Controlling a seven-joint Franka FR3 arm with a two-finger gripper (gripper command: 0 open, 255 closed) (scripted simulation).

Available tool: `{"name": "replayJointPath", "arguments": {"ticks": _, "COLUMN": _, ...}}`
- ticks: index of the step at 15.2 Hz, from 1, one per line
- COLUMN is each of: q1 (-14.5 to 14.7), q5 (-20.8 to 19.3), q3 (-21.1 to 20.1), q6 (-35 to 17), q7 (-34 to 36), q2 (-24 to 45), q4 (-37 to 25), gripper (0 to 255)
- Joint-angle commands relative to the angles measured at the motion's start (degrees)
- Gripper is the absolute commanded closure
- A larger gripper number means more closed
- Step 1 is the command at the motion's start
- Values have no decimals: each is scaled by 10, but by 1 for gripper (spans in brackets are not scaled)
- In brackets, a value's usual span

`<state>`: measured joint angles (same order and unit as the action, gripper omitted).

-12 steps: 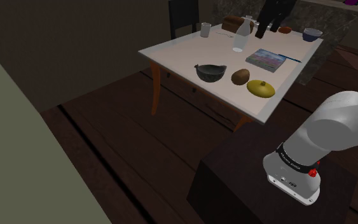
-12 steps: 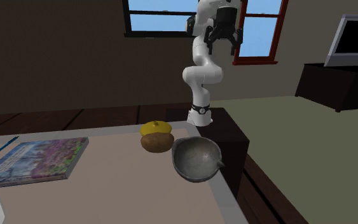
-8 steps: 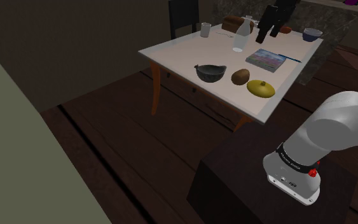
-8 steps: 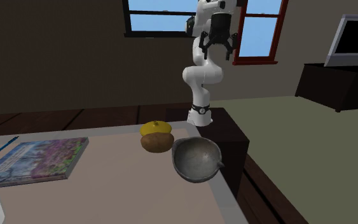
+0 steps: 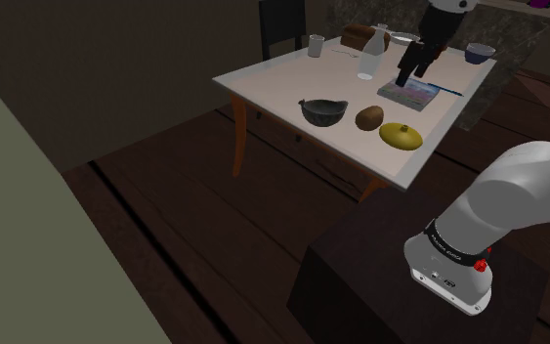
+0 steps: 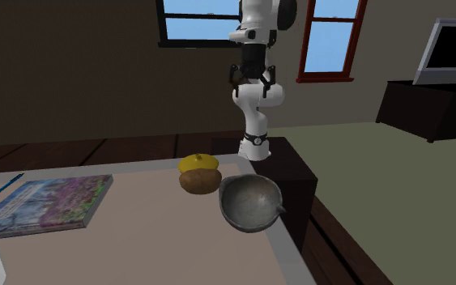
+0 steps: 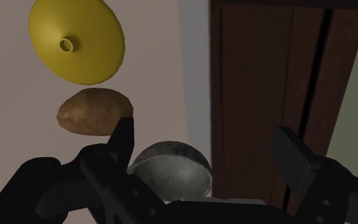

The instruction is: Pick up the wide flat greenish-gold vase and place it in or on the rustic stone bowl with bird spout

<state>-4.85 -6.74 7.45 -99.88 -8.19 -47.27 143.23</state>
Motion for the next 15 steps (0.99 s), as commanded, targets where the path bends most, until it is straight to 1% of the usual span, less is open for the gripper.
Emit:
{"name": "replayJointPath", "arguments": {"ticks": 1, "q1": -9, "q5": -14, "q3": 23, "q6": -27, "q7": -20, "q2": 3, "q4": 21, "gripper": 0}}
{"name": "replayJointPath", "arguments": {"ticks": 8, "q1": -39, "q5": -61, "q3": 109, "q6": -137, "q7": -88, "q2": 61, "q4": 65, "gripper": 0}}
{"name": "replayJointPath", "arguments": {"ticks": 12, "q1": -50, "q5": -79, "q3": 162, "q6": -206, "q7": -130, "q2": 116, "q4": 73, "gripper": 0}}
{"name": "replayJointPath", "arguments": {"ticks": 15, "q1": -53, "q5": -84, "q3": 204, "q6": -258, "q7": -164, "q2": 167, "q4": 71, "gripper": 0}}
